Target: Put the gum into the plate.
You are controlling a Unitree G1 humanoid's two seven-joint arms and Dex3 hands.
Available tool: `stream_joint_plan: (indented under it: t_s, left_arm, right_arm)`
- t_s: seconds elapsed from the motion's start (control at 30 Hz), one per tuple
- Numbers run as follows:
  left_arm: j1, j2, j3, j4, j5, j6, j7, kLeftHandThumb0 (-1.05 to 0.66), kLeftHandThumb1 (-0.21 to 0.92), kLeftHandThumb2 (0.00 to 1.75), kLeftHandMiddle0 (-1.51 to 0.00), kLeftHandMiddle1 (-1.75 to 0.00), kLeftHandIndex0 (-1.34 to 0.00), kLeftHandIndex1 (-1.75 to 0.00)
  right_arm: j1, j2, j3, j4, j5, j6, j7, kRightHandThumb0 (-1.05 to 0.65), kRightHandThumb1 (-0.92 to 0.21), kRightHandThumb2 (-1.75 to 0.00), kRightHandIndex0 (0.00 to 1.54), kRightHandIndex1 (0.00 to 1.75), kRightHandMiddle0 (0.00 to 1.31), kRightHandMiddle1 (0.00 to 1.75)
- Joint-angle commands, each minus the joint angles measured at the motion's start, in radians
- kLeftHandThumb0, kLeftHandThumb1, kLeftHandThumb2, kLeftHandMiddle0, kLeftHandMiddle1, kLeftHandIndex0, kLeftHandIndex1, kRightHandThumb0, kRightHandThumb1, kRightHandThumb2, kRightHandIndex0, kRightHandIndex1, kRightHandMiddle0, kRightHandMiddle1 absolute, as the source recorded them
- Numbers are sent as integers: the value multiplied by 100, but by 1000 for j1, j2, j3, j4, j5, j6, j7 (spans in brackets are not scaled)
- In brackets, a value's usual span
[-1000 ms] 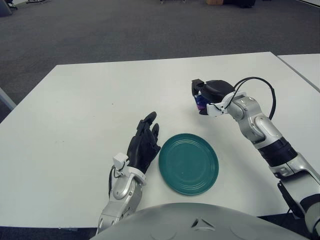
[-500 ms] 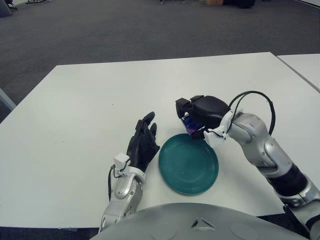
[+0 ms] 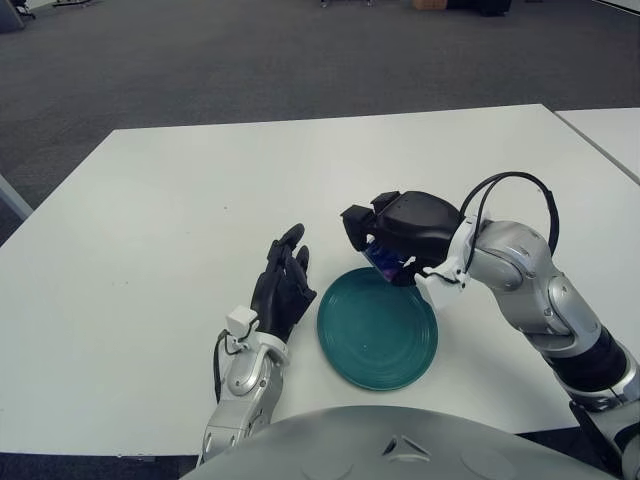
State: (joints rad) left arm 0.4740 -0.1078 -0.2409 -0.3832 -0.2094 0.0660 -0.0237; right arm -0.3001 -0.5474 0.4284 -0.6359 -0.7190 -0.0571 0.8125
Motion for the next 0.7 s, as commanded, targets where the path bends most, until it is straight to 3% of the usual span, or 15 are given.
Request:
stream_joint_plan:
  t_s: [0.0,0.4,0.67]
  left_arm:
    - [-12,2,15,12,-25,-17,-23,-105,92,95,-20,-1,0,-42]
    - [-20,18,24,14,-7,-14,-42,-101,92,99,-23,-2,0,-48]
    - [-20,24,14,7,35,-28,-38,-99,92,103,-20,0,0,-43]
  right_arm:
    - [47,13,8,-54,10,-32,-26,-1,-39,-119,51,171,46,165]
    - [135,47,9,-134,18,11,16,-1,-28,-131,58,175,54,161]
    - [144,46,24,-91,-1,-35,-13,-1,-25,-130,62,175,63,147]
